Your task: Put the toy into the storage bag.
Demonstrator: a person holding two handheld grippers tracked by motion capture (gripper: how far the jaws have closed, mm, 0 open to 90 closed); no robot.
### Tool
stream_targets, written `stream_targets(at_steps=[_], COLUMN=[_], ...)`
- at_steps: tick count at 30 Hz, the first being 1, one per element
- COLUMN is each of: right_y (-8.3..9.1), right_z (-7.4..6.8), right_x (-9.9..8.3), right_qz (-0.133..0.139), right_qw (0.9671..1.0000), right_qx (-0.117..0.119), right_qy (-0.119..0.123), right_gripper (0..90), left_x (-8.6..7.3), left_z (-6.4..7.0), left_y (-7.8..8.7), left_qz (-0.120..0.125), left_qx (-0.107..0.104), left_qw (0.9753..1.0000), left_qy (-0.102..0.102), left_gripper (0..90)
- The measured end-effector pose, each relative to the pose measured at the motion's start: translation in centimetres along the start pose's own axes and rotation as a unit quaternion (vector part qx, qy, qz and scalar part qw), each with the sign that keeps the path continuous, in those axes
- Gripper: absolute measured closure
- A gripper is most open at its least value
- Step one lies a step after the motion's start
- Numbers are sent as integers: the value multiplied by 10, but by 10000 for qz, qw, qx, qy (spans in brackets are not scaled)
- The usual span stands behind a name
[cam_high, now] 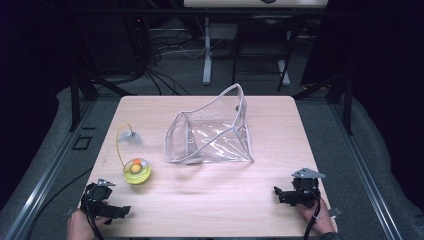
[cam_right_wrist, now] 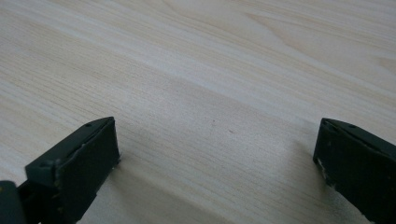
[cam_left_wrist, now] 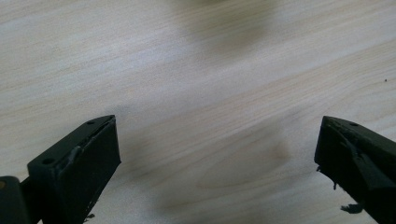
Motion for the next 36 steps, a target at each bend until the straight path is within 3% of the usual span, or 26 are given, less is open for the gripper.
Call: stream_targets(at_steps=[4,18,26,36], right_y=[0,0,0,0], right_z=[0,0,0,0], right_x=[0,0,-1,0], right_qz=[-1,-3,2,1], right_qw=[10000,10000,10000,10000], right_qx=[2,4,2,7], right_qy=[0,0,-3,8], right_gripper=[0,0,0,0], left_x=[1,10,18,31], left_z=[-3,-11,-2,0], left_y=[1,14,19,26], left_qz=[-32,149,62,64], left_qx=[36,-173,-315,-445], left_qw=[10000,9993,9994,9990], left_qy=[-42,307,98,13], left_gripper=[0,1,1,2])
Point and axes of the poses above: each handheld gripper's, and its own axes: y roughly backward along the jaws, x roughly out of its top, z roughly to its right, the point moved 4 cm from there along -y, roughly forward along the jaws, and after that the axes turned 10 degrees about y, right-handed, at the moved point
